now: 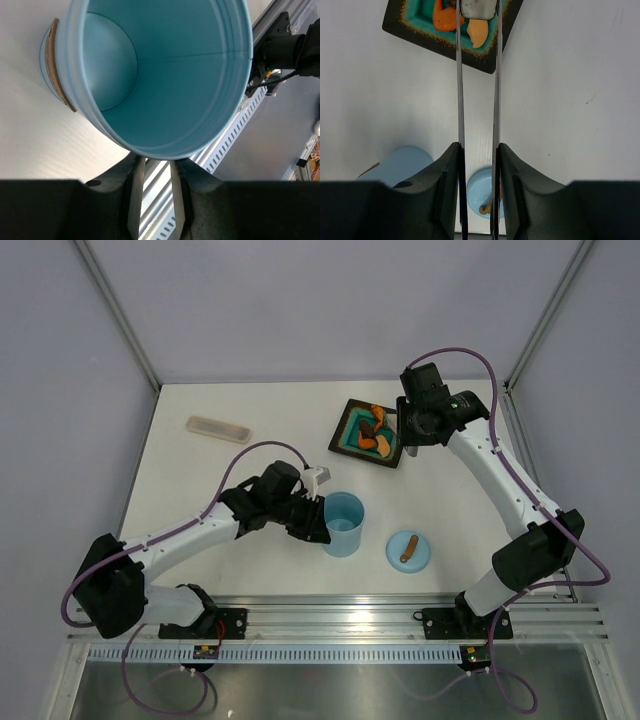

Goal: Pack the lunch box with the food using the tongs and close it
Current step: Move the packing box to the center of the board.

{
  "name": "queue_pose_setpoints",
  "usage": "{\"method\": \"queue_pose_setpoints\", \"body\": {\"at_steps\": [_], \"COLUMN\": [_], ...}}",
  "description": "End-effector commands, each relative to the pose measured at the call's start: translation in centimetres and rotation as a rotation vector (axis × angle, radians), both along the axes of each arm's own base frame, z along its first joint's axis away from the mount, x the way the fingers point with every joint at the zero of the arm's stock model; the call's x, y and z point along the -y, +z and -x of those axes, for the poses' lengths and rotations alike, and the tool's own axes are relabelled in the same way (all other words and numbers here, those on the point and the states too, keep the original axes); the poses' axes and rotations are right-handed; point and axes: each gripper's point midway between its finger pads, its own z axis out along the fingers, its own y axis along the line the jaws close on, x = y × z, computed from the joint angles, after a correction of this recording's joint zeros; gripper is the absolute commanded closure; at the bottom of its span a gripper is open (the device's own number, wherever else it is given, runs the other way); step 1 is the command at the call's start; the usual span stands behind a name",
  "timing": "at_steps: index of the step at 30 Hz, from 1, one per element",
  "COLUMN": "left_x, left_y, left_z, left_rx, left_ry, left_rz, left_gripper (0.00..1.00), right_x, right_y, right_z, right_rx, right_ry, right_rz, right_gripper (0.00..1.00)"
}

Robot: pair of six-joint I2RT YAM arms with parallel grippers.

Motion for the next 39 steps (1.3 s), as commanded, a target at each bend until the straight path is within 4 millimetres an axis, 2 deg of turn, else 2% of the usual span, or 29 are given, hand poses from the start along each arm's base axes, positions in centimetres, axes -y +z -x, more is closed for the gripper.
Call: {"method": "queue_pose_setpoints", "body": {"at_steps": [1,6,11,14,15,21,25,26,31,36,39], "left_x": [2.5,3.0,1.9,1.2,1.0,-0.3,-1.9,-1.7,-1.7,-1.4,-1.4], "left_y": [2.4,2.9,4.0,4.6,4.8,5.9,8.1,8.9,8.8,7.9,8.3], "left_z": [-2.9,-4.7,-6.0,-6.3,-6.4,-6.3,-7.3,-7.0,-6.6,-4.4,-2.6], "left_rx": [0.108,0.146,0.201,0.208,0.208,0.209,0.229,0.214,0.149,0.071,0.060], "left_ry": [0.002,0.038,0.105,0.122,0.125,0.148,0.204,0.176,0.143,0.099,0.043], "left_rz": [0.071,0.050,0.016,0.022,0.020,0.014,0.044,0.080,0.087,0.132,0.167], "left_gripper": [0.74,0.74,0.69,0.68,0.67,0.66,0.63,0.62,0.61,0.62,0.62], "right_x": [0.1,-0.9,-1.7,-1.9,-1.8,-2.8,-3.1,-3.0,-2.8,-2.7,-2.7], "right_y": [3.5,5.4,5.9,6.9,7.6,8.9,9.2,9.2,8.8,8.4,8.7], "right_z": [0.2,1.4,3.4,4.8,5.4,9.0,11.5,12.0,14.3,15.7,16.6], "right_rx": [0.087,0.105,0.076,0.090,0.110,0.092,0.075,0.073,0.045,0.026,0.029], "right_ry": [-0.013,0.032,0.101,0.141,0.154,0.286,0.348,0.355,0.409,0.438,0.457], "right_rz": [-0.048,-0.130,-0.180,-0.216,-0.225,-0.303,-0.308,-0.307,-0.314,-0.324,-0.339], "right_gripper": [0.81,0.81,0.81,0.81,0.81,0.81,0.81,0.80,0.81,0.81,0.80]}}
